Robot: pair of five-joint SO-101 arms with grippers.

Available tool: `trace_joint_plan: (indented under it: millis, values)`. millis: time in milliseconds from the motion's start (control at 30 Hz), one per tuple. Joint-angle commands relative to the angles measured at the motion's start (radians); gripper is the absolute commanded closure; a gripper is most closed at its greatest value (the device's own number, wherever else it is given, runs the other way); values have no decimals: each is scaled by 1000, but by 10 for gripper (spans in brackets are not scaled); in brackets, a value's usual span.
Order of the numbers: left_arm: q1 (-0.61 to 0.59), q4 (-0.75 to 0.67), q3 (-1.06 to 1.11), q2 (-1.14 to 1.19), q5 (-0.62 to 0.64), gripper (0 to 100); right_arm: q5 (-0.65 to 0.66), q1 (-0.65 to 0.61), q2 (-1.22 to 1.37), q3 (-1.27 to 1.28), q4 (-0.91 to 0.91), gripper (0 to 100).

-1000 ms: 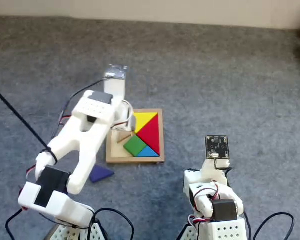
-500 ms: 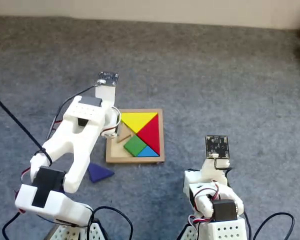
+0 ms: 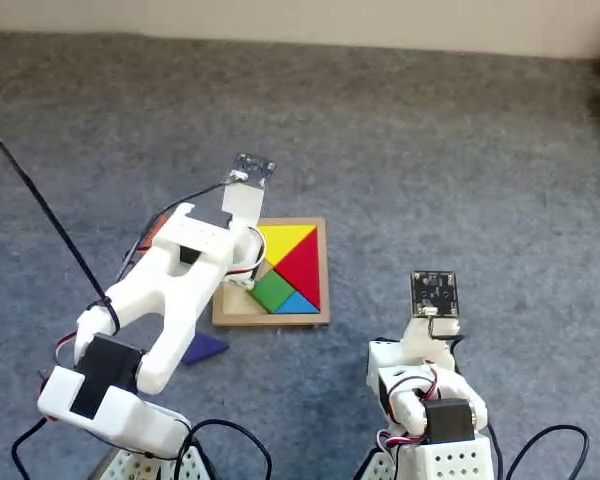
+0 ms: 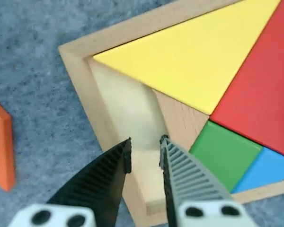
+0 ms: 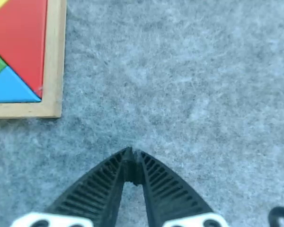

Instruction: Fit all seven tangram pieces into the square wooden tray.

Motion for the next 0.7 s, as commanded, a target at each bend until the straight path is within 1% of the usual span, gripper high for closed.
trace_joint_plan:
  millis: [0,200,367,433,500,600,667]
  values:
    - [18,-11,-51,-51,-6,886,-2,-8,-19,153,8,993]
    - [-10,94,-101,-53,-6,888,-2,-8,-19,153,8,993]
    - [-108,140,-151,-53,-3,884,-2,-8,-19,153,8,993]
    - [-157,172,-174,-71,31,879,-2,-12,-19,153,8,993]
    - [-191,198,-176,-122,60,838,-2,-13,-19,153,8,993]
    - [-240,210,-140,-220,58,753,-2,-13,-19,153,8,993]
    - [-297,199,-110,-278,54,731,-2,-13,-19,153,8,993]
